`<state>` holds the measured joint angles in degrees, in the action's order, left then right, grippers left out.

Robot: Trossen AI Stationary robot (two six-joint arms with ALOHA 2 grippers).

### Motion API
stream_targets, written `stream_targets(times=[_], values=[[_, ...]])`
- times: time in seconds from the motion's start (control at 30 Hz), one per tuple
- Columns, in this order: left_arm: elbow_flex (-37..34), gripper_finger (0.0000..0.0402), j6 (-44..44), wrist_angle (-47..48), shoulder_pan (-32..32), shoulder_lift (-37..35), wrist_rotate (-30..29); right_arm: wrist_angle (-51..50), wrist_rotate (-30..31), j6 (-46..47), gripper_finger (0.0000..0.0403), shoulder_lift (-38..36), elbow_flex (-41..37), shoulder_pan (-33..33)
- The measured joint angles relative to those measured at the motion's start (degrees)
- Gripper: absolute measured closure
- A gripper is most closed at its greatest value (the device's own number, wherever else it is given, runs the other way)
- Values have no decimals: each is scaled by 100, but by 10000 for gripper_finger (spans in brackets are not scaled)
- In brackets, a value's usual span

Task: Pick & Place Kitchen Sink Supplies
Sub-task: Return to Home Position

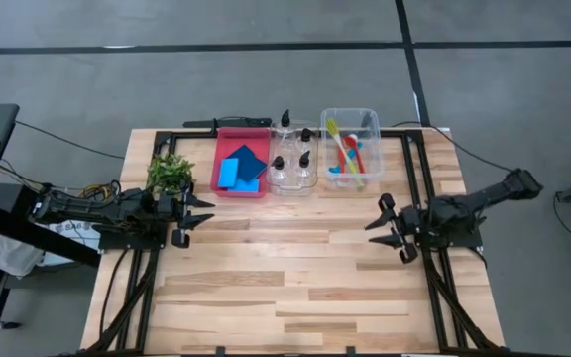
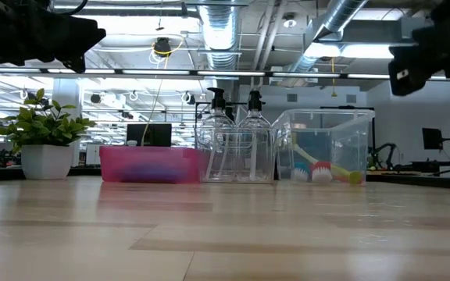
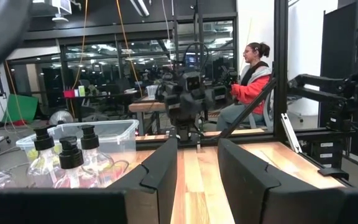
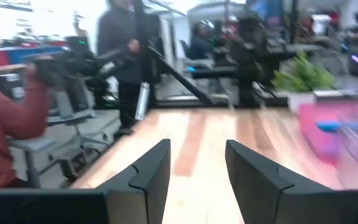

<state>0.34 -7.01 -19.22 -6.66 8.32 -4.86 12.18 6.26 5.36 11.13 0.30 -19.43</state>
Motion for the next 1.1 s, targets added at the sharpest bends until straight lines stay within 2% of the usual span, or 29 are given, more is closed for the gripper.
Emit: stream_targets(times=[0.23,0.63,0.87,1.0,1.1], values=[[0,284,0,-15,0,0,0,-1037,-2,279,252,-640,0,361],[2,284,-1,-48,-13,-65,15,-1046,-28,88,254,-656,0,314],[2,284,1,-45,7,-834,11,-1046,-28,78,251,-649,-2,296],[13,284,1,-673,39,-830,39,-1035,-28,517,250,-597,-2,296],[2,284,1,-686,37,-831,25,-1051,-32,727,252,-534,-2,296]])
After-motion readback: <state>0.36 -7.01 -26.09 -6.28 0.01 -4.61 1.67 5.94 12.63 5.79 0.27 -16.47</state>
